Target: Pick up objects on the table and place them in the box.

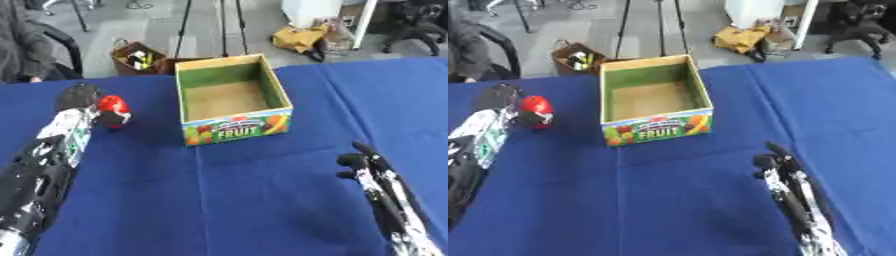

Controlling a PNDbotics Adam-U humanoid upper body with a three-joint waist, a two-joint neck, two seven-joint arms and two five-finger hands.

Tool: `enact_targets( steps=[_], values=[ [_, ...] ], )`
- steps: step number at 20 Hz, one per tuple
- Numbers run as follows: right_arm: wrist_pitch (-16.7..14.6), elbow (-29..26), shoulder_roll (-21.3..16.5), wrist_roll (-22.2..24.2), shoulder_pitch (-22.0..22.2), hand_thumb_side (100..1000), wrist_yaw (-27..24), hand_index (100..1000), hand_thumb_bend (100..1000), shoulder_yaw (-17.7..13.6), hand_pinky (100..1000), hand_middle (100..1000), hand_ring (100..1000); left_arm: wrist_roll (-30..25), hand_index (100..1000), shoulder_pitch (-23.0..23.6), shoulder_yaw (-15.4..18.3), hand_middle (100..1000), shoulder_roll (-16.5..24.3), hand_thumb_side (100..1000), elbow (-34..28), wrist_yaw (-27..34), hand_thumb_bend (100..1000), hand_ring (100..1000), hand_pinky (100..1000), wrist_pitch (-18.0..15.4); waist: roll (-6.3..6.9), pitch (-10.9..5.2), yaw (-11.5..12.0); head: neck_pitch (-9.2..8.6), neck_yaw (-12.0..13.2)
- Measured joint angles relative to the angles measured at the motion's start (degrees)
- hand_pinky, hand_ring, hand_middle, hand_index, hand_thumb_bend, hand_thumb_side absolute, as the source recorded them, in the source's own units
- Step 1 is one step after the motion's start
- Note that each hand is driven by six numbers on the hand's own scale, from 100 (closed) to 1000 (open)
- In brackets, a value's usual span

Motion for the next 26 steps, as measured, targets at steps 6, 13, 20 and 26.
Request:
enact_targets(
  steps=[6,13,20,26],
  values=[
    [0.06,0.0,0.01,0.09,-0.01,657,0.03,917,131,0.0,682,681,770,0.51,822,0.99,0.21,747,-0.21,686,0.64,1.79,639,696,555,0.42,-0.31,0.38,-0.04,-0.42,-0.01],
    [0.11,0.0,0.03,0.15,-0.01,657,0.08,917,130,0.0,682,681,771,2.2,808,1.36,0.22,726,-0.74,684,1.05,4.37,572,673,533,-0.21,-0.33,0.69,-0.18,-0.43,-0.01],
    [0.16,0.0,0.07,0.23,-0.03,657,0.09,917,130,-0.01,682,681,770,3.97,659,1.38,0.22,559,-1.02,472,1.03,7.93,282,531,421,-1.52,-0.29,0.7,-0.37,-0.43,-0.01],
    [0.16,0.0,0.07,0.23,-0.03,657,0.09,917,130,-0.01,681,681,770,6.15,604,1.43,0.21,502,-1.02,383,0.97,10.98,123,479,362,-2.19,-0.27,0.66,-0.35,-0.43,-0.03]
  ],
)
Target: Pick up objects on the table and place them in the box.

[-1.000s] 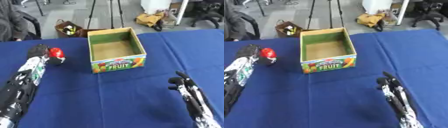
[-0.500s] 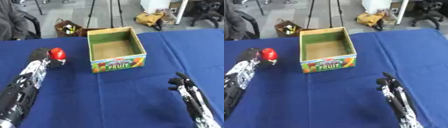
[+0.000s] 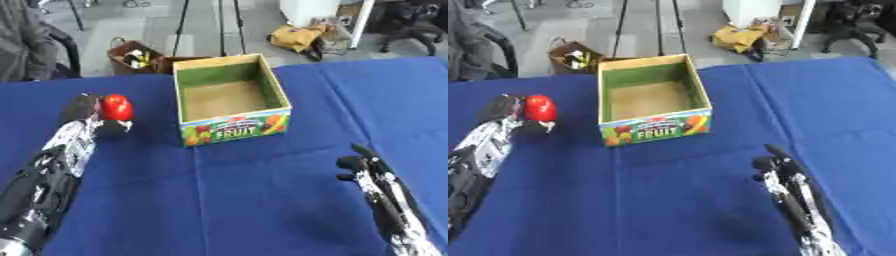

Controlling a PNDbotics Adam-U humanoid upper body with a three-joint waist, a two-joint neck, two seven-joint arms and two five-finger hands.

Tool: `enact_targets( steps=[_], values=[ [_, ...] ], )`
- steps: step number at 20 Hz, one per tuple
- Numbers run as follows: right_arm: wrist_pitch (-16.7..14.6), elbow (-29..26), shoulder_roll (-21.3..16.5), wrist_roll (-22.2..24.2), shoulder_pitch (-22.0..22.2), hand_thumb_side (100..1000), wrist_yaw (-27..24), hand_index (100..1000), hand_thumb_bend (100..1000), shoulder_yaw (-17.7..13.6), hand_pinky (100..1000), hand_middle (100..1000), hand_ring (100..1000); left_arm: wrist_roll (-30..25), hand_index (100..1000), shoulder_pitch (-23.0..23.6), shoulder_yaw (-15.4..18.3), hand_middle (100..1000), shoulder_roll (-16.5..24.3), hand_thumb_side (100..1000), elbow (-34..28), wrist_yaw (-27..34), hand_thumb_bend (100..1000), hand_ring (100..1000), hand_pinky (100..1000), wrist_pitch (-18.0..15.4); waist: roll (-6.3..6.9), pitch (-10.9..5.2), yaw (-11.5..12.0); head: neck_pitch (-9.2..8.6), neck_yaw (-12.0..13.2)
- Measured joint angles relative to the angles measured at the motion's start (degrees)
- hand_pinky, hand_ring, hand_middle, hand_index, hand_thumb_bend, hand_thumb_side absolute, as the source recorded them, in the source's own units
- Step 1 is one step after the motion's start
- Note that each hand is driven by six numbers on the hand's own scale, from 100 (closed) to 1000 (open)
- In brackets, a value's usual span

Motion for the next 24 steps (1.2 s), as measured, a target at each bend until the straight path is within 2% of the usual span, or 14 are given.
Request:
enact_targets(
  steps=[8,14,21,24],
  values=[
    [-0.02,0.0,0.01,0.02,0.0,657,0.0,917,131,-0.01,681,681,770,0.56,611,0.14,-0.37,504,-0.24,434,-2.11,5.18,100,481,352,-1.11,0.0,-0.22,0.0,0.0,-0.05],
    [-0.03,0.01,0.02,0.02,0.0,657,0.0,917,131,-0.04,681,681,770,-0.79,616,0.13,-1.31,507,0.04,464,-7.02,10.34,100,484,348,-2.53,0.0,-0.66,0.33,0.0,-0.34],
    [-0.02,0.04,0.03,0.02,0.02,658,0.0,917,131,-0.04,681,681,770,-4.54,618,-0.78,-4.97,507,0.22,464,-14.57,15.19,100,485,350,-5.27,-0.03,-1.19,0.36,0.0,-0.47],
    [-0.06,0.04,0.04,0.09,0.03,658,-0.01,917,131,-0.03,682,682,770,-6.81,620,-1.93,-6.97,510,-0.9,464,-17.35,16.43,100,488,356,-6.61,-0.04,-1.42,0.08,0.0,-0.43]
  ],
)
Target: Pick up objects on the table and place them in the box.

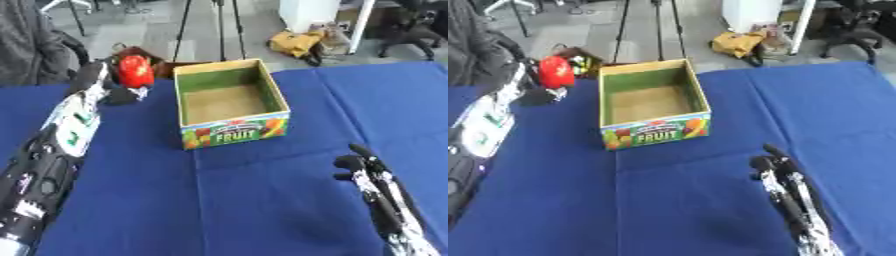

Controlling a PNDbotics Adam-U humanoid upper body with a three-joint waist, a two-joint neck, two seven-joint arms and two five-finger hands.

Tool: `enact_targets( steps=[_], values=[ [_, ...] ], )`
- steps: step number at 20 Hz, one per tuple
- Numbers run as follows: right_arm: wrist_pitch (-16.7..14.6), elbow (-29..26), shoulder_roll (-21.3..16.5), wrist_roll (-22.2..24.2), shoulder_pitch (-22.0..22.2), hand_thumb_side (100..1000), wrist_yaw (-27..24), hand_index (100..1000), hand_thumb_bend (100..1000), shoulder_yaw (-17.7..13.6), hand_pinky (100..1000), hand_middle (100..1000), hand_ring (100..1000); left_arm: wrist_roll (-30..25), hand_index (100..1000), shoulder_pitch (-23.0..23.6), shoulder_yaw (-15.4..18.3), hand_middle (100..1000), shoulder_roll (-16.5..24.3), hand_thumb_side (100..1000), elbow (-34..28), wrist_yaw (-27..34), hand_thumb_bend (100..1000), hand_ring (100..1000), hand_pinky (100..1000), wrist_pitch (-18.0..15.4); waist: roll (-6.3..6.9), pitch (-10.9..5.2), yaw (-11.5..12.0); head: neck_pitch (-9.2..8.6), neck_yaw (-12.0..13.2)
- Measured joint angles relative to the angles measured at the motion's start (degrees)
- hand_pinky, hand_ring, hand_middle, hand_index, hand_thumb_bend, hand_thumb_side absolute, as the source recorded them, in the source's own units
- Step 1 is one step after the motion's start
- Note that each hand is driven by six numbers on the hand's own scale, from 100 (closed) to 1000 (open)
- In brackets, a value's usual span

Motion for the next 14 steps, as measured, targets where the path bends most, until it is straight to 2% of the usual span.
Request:
enact_targets(
  steps=[5,10,13,14],
  values=[
    [-0.02,0.01,0.01,0.27,-0.01,658,-0.03,917,131,0.04,682,682,770,-3.28,621,-1.07,-2.97,509,-3.59,459,-1.6,-0.47,100,488,360,-1.6,-0.01,-0.01,-0.88,0.0,0.26],
    [0.03,0.01,0.01,0.49,-0.03,658,-0.05,917,131,0.06,682,682,770,-4.43,624,-1.05,-4.41,510,-6.91,440,1.09,-4.79,100,490,369,-2.38,0.01,0.0,-1.72,-0.07,0.43],
    [-0.02,0.01,0.01,0.58,-0.07,659,-0.05,917,128,0.08,682,682,770,-4.34,657,-0.47,-4.51,532,-8.19,463,3.72,-7.92,134,516,410,-2.53,0.04,0.04,-2.02,-0.19,0.43],
    [-0.05,0.02,0.01,0.64,-0.11,659,-0.05,917,127,0.11,682,682,770,-4.31,675,-0.27,-4.51,560,-8.55,471,4.66,-9.04,149,551,452,-2.68,0.06,0.05,-2.1,-0.27,0.43]
  ],
)
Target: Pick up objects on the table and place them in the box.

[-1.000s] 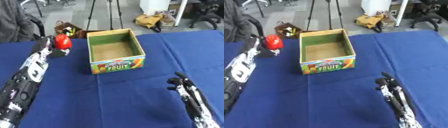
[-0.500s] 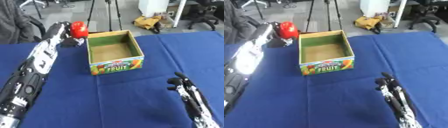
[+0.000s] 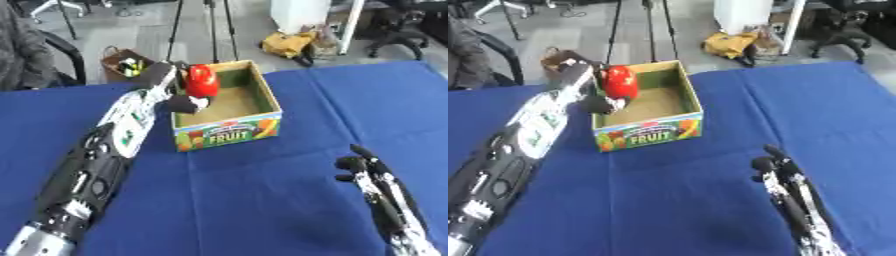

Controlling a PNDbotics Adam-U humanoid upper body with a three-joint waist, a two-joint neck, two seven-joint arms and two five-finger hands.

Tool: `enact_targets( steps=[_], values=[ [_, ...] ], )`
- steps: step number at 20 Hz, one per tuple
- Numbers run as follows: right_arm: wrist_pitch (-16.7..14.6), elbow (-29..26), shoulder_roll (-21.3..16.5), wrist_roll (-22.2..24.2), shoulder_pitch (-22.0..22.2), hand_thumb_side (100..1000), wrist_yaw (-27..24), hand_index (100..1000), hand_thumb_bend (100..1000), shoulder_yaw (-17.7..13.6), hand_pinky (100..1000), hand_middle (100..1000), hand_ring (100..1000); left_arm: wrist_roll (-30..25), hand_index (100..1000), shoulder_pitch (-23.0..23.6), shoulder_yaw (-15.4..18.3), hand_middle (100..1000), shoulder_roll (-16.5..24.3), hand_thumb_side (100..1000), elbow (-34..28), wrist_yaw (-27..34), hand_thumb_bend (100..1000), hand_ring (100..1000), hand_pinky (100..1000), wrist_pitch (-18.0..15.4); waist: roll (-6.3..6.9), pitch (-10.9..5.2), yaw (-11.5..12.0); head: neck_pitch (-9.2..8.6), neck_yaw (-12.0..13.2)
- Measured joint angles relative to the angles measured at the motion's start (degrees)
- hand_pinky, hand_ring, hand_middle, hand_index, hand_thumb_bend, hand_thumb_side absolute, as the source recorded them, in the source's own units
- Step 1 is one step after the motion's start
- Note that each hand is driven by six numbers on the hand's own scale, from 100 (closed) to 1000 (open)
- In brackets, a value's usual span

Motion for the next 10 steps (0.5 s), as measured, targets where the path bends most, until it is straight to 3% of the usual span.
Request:
enact_targets(
  steps=[3,4,5,6,7,10],
  values=[
    [0.03,0.02,0.01,0.13,-0.09,660,0.0,917,126,0.25,682,682,770,-0.53,758,0.24,0.01,673,-0.69,557,1.9,-3.13,231,676,592,-1.04,0.0,0.01,-0.14,-0.07,-0.01],
    [0.05,0.03,0.01,0.15,-0.18,660,0.0,917,126,0.27,682,682,770,-0.89,782,0.15,0.05,711,-0.83,643,2.12,-3.95,306,718,636,-1.56,0.0,0.0,-0.14,-0.14,-0.01],
    [0.05,0.03,0.01,0.16,-0.22,660,-0.01,917,125,0.27,682,682,770,-1.35,813,0.12,0.2,758,-1.01,780,2.2,-4.78,463,770,702,-2.22,-0.01,-0.03,-0.14,-0.19,-0.01],
    [0.06,0.03,0.01,0.16,-0.22,660,-0.01,917,125,0.28,682,682,770,-1.88,823,0.11,0.25,774,-1.1,830,2.2,-5.5,521,787,727,-3.01,-0.02,-0.03,-0.14,-0.2,-0.01],
    [0.06,0.03,0.01,0.17,-0.22,660,-0.01,917,125,0.28,682,682,770,-2.34,862,0.11,0.33,839,-1.12,967,2.19,-6.08,707,850,805,-3.8,-0.03,-0.03,-0.13,-0.21,-0.01],
    [0.06,0.07,0.01,0.17,-0.22,660,-0.01,917,124,0.28,682,682,770,-2.73,896,0.71,0.55,903,-1.13,1000,2.04,-7.14,751,904,855,-6.2,-0.07,0.01,0.0,-0.21,-0.01]
  ],
)
